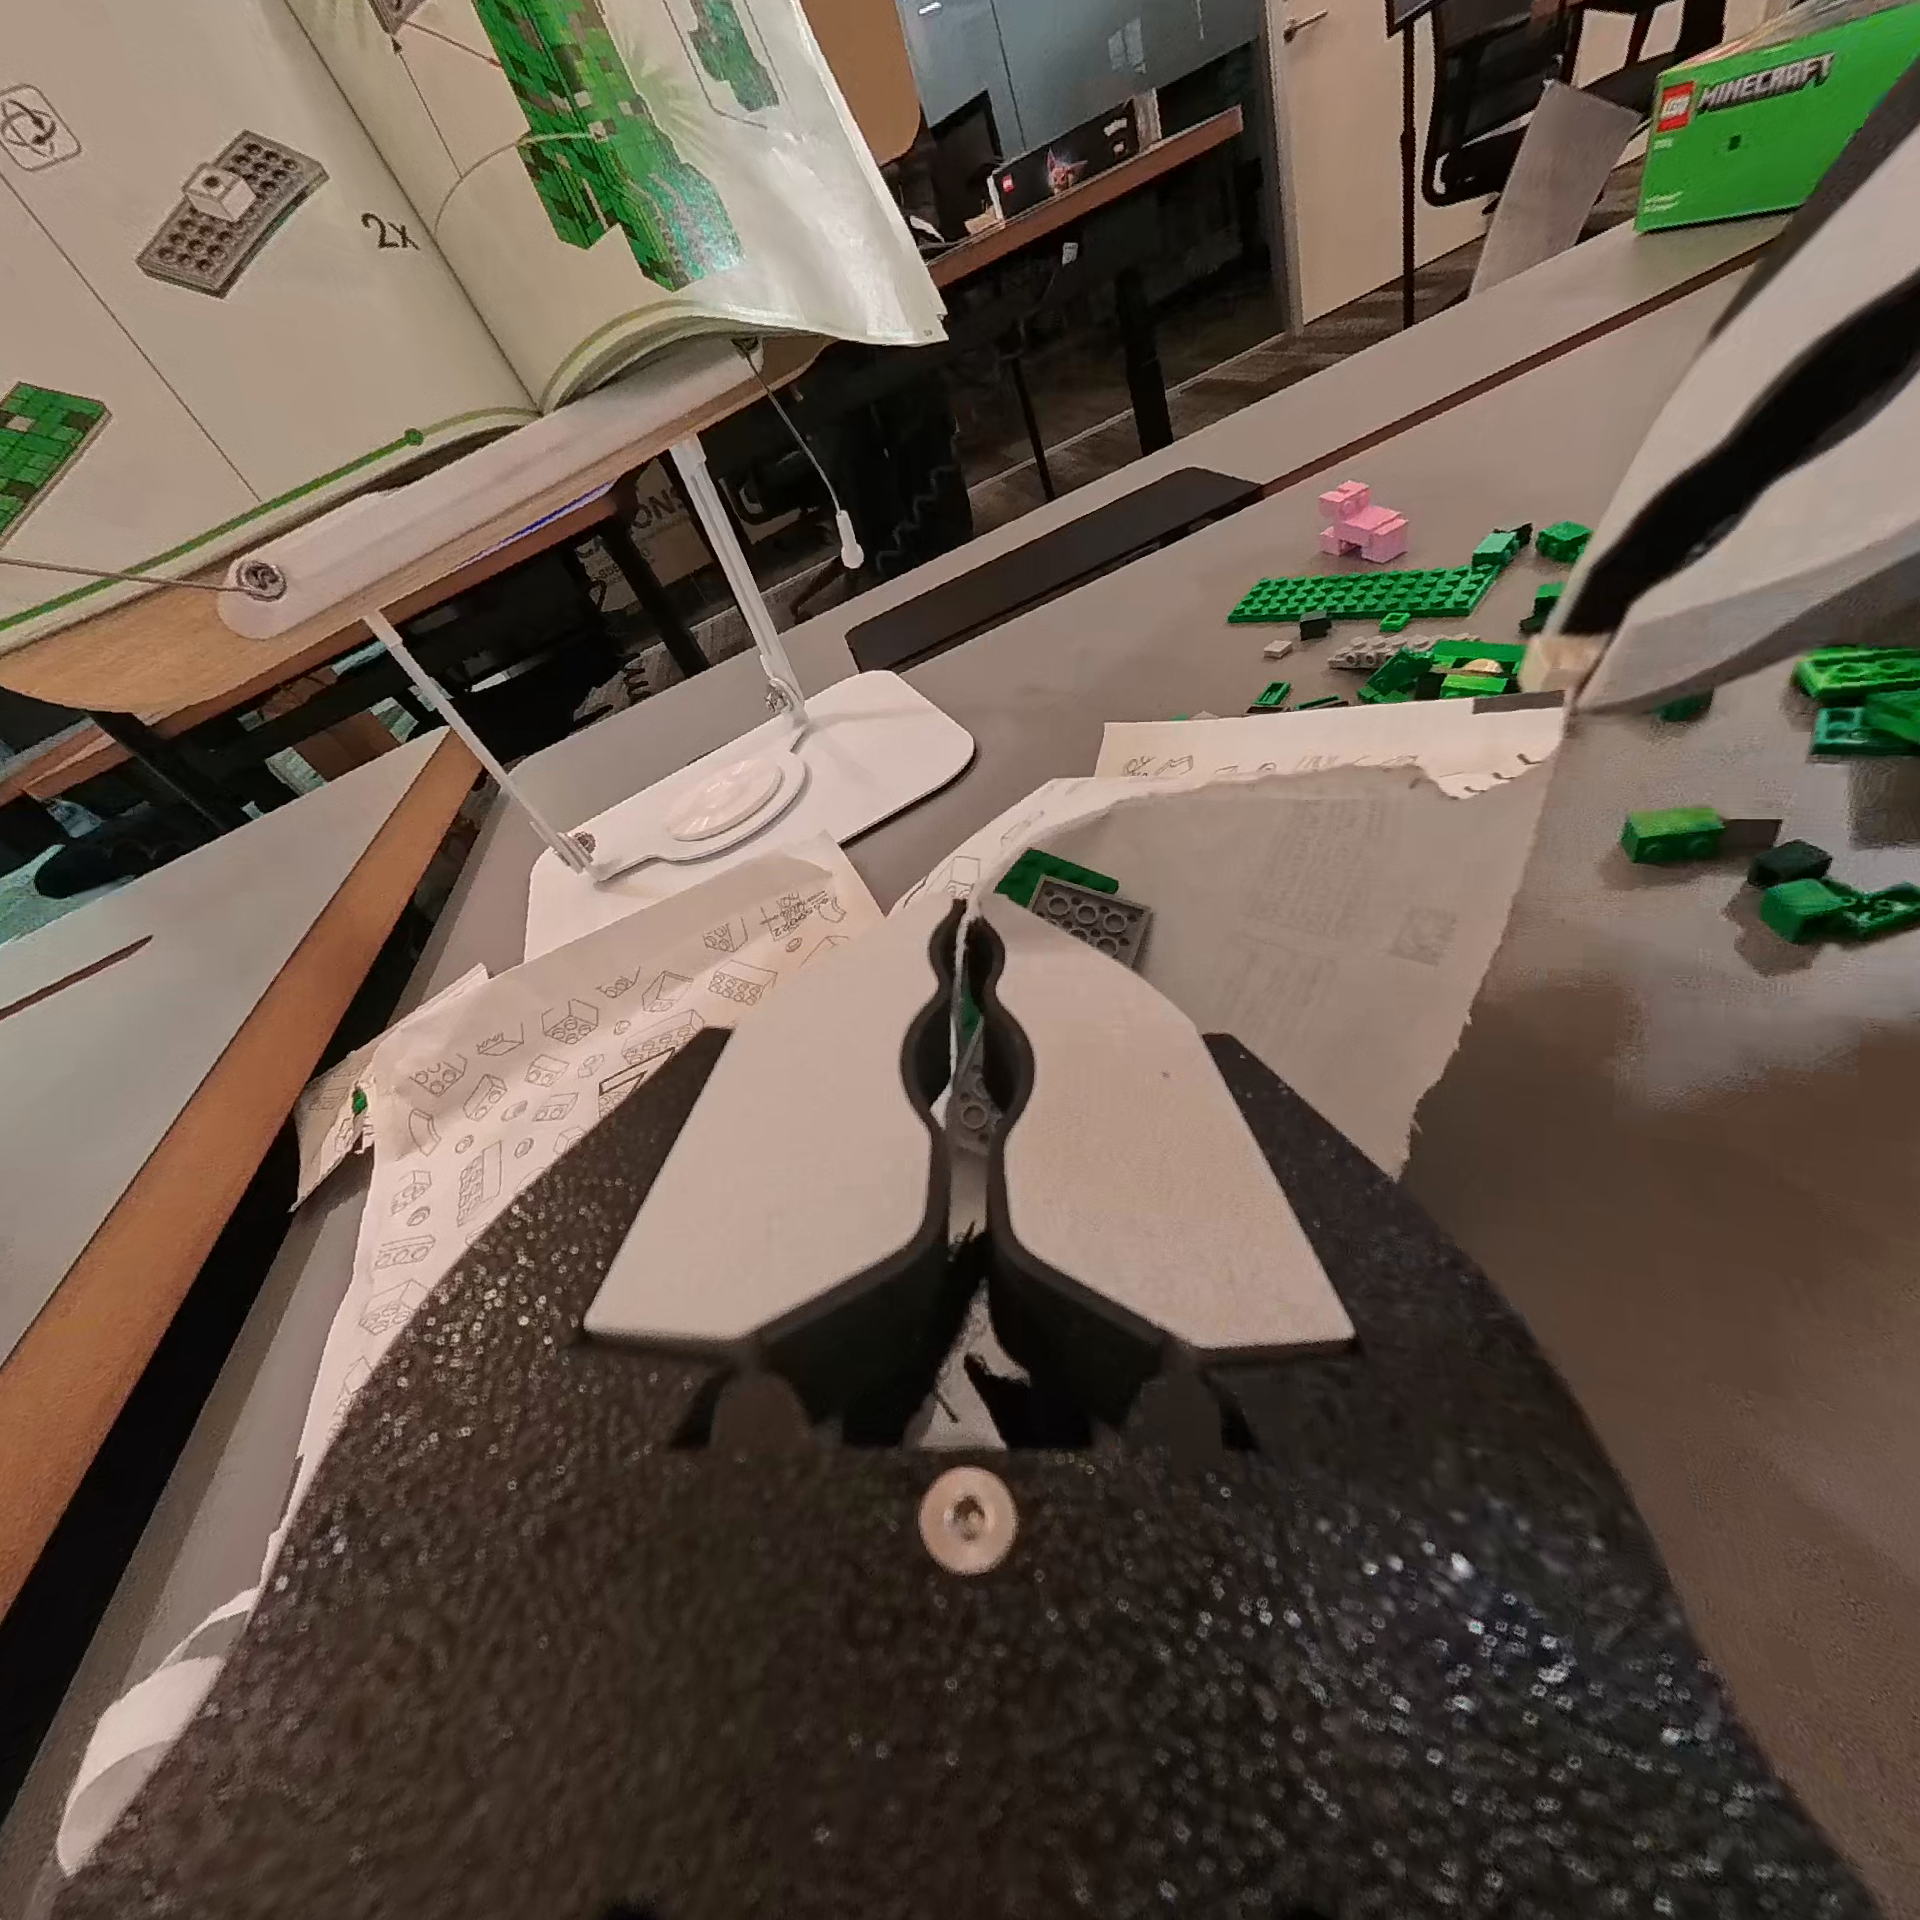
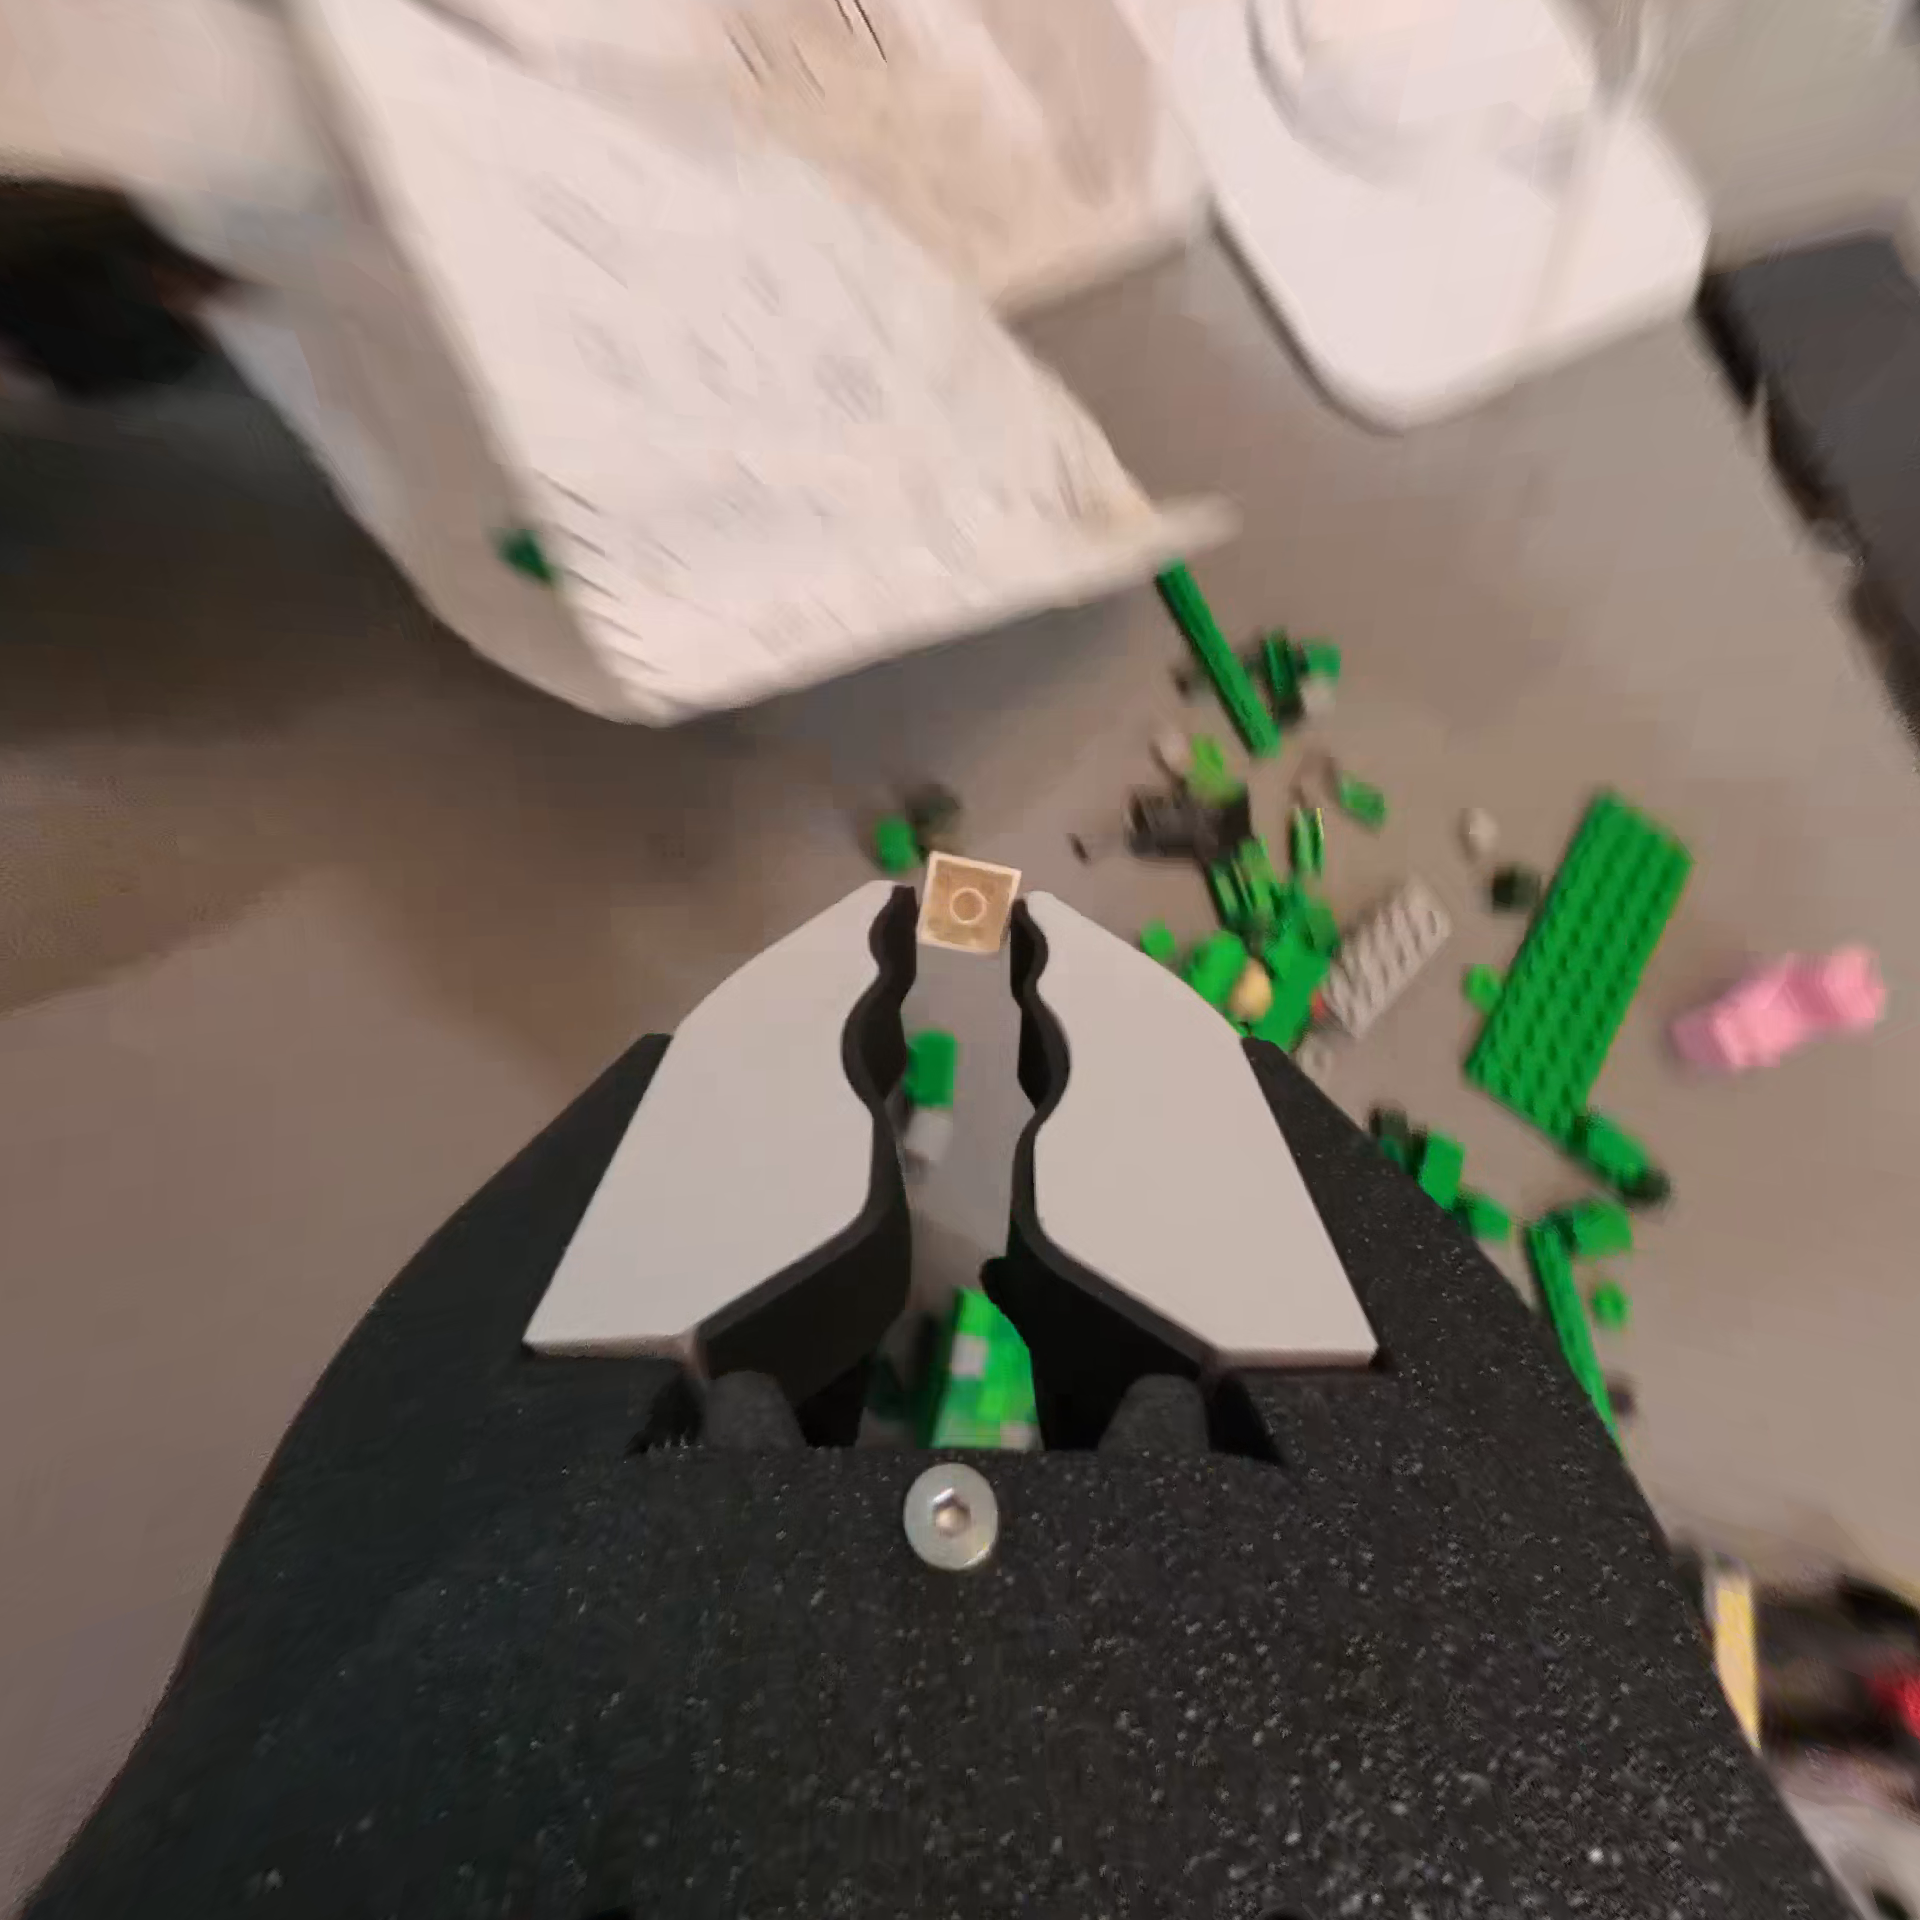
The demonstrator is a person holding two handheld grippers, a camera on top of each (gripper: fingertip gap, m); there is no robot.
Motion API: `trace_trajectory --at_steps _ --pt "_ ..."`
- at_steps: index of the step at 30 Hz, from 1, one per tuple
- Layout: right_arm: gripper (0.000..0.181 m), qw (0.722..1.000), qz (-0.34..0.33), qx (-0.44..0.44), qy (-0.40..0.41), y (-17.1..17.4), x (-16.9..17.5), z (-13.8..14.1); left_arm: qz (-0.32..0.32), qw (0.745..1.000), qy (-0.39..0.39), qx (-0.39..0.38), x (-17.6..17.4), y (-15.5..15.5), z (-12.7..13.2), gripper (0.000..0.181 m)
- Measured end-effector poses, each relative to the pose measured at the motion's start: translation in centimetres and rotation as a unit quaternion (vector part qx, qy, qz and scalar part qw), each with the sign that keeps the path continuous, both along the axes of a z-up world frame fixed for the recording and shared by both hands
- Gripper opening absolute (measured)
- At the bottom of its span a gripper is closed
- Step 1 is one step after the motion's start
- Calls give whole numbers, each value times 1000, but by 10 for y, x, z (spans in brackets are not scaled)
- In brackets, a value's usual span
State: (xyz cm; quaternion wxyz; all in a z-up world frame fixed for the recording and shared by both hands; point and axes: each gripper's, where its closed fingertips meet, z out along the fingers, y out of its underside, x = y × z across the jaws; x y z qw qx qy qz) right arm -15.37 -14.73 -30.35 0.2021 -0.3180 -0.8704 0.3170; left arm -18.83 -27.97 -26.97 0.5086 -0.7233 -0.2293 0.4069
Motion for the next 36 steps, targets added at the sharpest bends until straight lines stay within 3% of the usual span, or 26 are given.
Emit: trace_trajectory --at_steps 3,6,9,14,18,27,36 --pt "17 989 116 -44 81 -53 28 32 2 1000 2 0 0 0 1 0" --pt "17 974 188 -8 129 -83 46 32 3 1000 1 1 0 -1 1 0" --pt "17 965 185 67 174 -84 39 28 5 1000 2 1 -1 -1 1 0" --pt "17 947 210 59 235 -100 44 42 6 1000 4 5 -1 -2 2 0" --pt "17 929 221 133 267 -113 38 25 7 1000 6 7 -1 -2 3 0" --pt "17 849 176 321 382 -115 -7 12 11 1000 11 9 -1 -4 5 0" --pt "17 762 221 356 493 -136 6 15 16 1000 10 15 -2 -6 7 0"
